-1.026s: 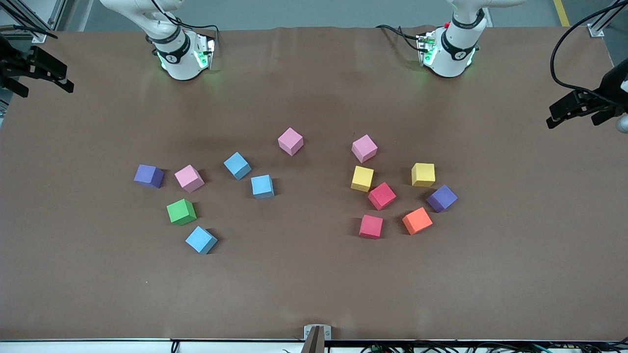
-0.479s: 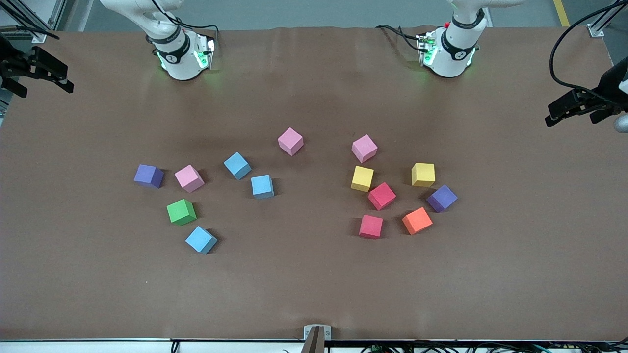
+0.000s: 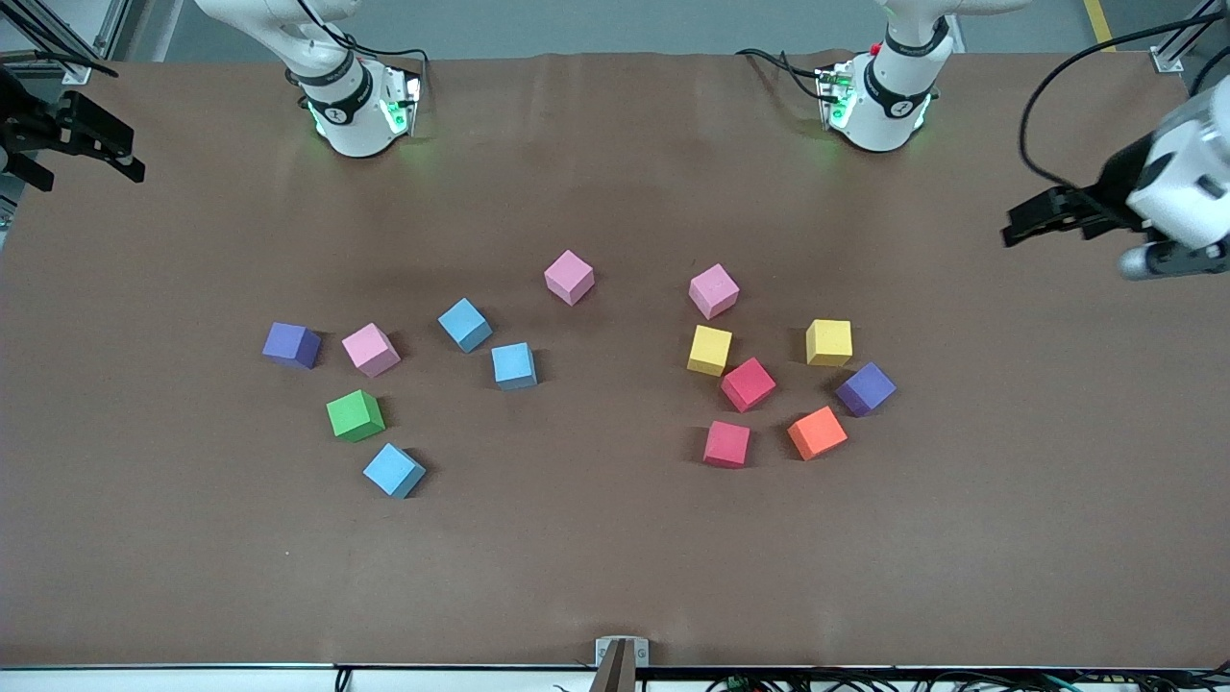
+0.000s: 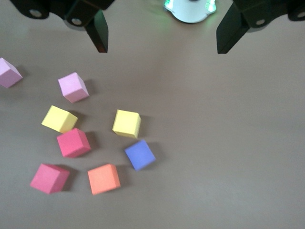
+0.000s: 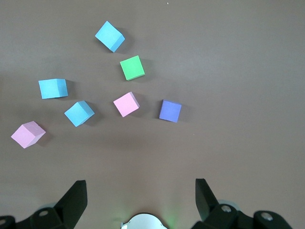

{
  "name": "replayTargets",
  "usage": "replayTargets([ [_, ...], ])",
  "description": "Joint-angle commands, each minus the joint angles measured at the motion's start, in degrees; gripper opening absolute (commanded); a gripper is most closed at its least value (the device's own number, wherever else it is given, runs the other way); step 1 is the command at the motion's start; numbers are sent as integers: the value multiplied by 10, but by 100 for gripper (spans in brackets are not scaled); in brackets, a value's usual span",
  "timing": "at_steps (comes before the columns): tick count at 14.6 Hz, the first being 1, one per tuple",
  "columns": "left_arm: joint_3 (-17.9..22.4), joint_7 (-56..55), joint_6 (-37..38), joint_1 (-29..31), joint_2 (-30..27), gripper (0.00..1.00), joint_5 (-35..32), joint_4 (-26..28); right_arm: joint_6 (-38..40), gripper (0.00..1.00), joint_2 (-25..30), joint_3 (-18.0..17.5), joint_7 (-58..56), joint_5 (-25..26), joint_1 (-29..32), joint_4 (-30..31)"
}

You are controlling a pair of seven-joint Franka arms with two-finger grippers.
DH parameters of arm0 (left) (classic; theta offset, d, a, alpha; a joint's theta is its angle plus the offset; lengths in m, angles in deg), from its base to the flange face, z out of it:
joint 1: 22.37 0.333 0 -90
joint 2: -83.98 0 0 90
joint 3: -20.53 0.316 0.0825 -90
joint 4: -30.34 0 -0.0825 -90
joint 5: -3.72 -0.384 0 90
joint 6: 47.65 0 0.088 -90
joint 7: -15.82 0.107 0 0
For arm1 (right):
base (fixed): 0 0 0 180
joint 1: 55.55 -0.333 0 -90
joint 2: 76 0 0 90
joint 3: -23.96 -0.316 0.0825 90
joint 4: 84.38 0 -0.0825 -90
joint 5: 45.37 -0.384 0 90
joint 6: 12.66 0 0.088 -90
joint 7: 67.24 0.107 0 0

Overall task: Arrange 11 blocks into digit 3
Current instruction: 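Reach the left gripper down to the pink cube beside yellow cubes and grasp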

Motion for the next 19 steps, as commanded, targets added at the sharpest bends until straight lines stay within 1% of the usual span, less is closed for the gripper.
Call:
replayTargets([
  [1,-46,-83,5,-4,24,100,9,4,-1,100,6,3,-30,4,3,6],
  [3,-84,-163,-16,-4,35,100,9,23,1,100,6,3,-25,2,4,6],
  [4,-102,-202,-44,-4,36,100,9,42,1,100,6,3,-23,1,5,7],
  [6,-136,-275,-104,-6,40,100,9,84,1,100,6,3,-23,-11,10,7],
  [9,-190,-392,-198,-7,64,100,-1,146,3,100,6,3,-20,-20,17,7],
  [11,-217,-500,-269,-14,81,100,-13,172,6,100,6,3,-4,-19,16,7],
  [13,-218,-600,-320,-45,111,100,-35,181,7,100,6,1,-8,-14,14,5],
  [15,-218,-668,-348,-65,137,100,-61,190,6,100,4,0,-12,-10,13,1],
  [16,-218,-684,-363,-74,144,100,-63,198,5,100,-1,0,-12,-9,16,1],
  [19,-218,-731,-440,-90,149,100,-63,240,3,100,-21,7,-14,-10,34,-11],
])
